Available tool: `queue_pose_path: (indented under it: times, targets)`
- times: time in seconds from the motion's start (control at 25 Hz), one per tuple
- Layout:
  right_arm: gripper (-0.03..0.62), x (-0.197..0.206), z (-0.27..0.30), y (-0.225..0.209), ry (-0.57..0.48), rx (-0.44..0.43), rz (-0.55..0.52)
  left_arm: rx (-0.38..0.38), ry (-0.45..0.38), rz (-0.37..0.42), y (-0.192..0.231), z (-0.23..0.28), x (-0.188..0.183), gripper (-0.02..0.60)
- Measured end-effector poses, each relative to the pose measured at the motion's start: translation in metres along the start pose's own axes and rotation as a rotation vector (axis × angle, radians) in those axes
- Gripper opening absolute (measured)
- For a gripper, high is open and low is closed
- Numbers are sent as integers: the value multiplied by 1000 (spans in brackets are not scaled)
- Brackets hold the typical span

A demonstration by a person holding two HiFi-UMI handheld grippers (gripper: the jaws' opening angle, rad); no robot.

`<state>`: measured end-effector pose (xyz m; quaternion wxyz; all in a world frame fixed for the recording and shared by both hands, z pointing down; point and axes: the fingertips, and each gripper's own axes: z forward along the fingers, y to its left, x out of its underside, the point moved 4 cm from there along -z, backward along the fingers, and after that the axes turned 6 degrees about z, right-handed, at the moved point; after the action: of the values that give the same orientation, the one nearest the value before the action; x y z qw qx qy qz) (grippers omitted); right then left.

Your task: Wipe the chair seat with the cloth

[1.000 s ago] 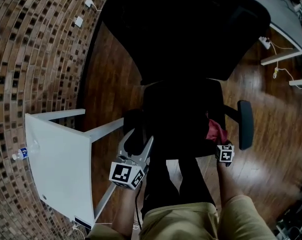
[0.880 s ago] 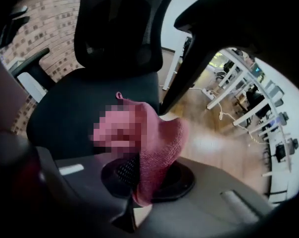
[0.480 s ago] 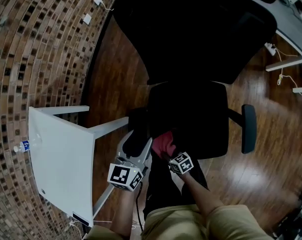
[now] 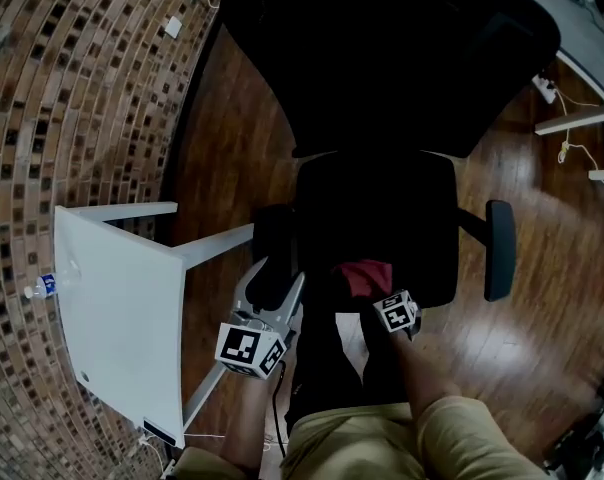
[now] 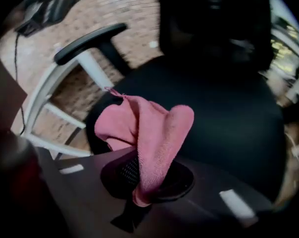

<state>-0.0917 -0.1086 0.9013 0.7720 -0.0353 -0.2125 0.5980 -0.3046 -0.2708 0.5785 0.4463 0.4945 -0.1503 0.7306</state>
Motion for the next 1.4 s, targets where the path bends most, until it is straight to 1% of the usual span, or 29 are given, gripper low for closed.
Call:
queue_pose_path:
  times: [0.04,0.08,0.12,0.16,0.2,0.24,0.28,0.36,0.4,0.44,0.48,0.56,0.64,0.68,0.72,0.8,0.84,0.88,0.92,0.96,1.04,1.16,1.2,1.28,1.36,1.4]
  targets:
    - [15,18,-21,-46,-17,95,120,6,-4,1,-3,2,-2,221]
    - [15,33,-44,-87,-42,163,223,12,-10,1,-6,5,-5,221]
    - [15,44,-66,-119,-64,206,277,19,-17,2,-8,7,-8,221]
    - [15,51,-84,-142,-70,237,275,24,-25,2,-10,10,-11,221]
    - [15,54,-98,-157,-59,268,238,29,-33,3,-12,12,-14,221]
    - [15,57,-110,-168,-39,308,205,31,-38,4,-12,13,-16,221]
    - [15,60,-118,-177,-20,359,207,32,-40,3,-11,14,-17,221]
    - [15,63,-130,-185,-12,450,296,30,-39,1,-10,13,-17,219]
    - [15,60,-129,-179,-25,451,332,27,-38,0,-9,13,-17,219]
    - [15,53,-121,-162,-45,404,335,23,-39,0,-8,12,-17,219]
    - [15,42,-108,-135,-67,312,303,20,-40,0,-8,10,-17,218]
    - [15,17,-75,-60,-100,55,204,15,-43,-1,-9,8,-18,216]
    - [15,-5,-43,25,-113,-189,130,11,-44,-3,-9,7,-17,216]
    - [15,-14,-30,68,-114,-288,99,8,-40,-4,-8,7,-16,216]
    - [15,-21,-18,109,-112,-368,67,4,-34,-5,-7,5,-15,216]
    - [15,-32,0,176,-92,-480,11,-5,-26,-10,-5,2,-14,216]
    - [15,-35,9,198,-72,-509,-11,-10,-27,-12,-4,1,-14,216]
    - [15,-36,18,211,-44,-512,-35,-15,-30,-12,-3,-1,-15,216]
    - [15,-35,27,213,-10,-486,-64,-18,-33,-10,-1,-2,-16,215]
    - [15,-31,35,205,29,-435,-96,-20,-33,-8,-1,-3,-16,213]
    - [15,-18,43,166,104,-319,-138,-21,-26,-3,1,-5,-15,213]
    - [15,6,25,88,130,-236,-125,-20,-20,-2,-1,-2,-15,213]
    - [15,23,12,52,162,-178,-102,-11,-23,-3,-4,1,-16,213]
    - [15,57,-20,-25,220,-50,-13,11,-36,-7,-8,6,-19,210]
    - [15,78,-56,-85,222,31,87,30,-45,-16,-13,10,-21,209]
    - [15,82,-74,-108,213,70,110,39,-50,-20,-16,13,-23,209]
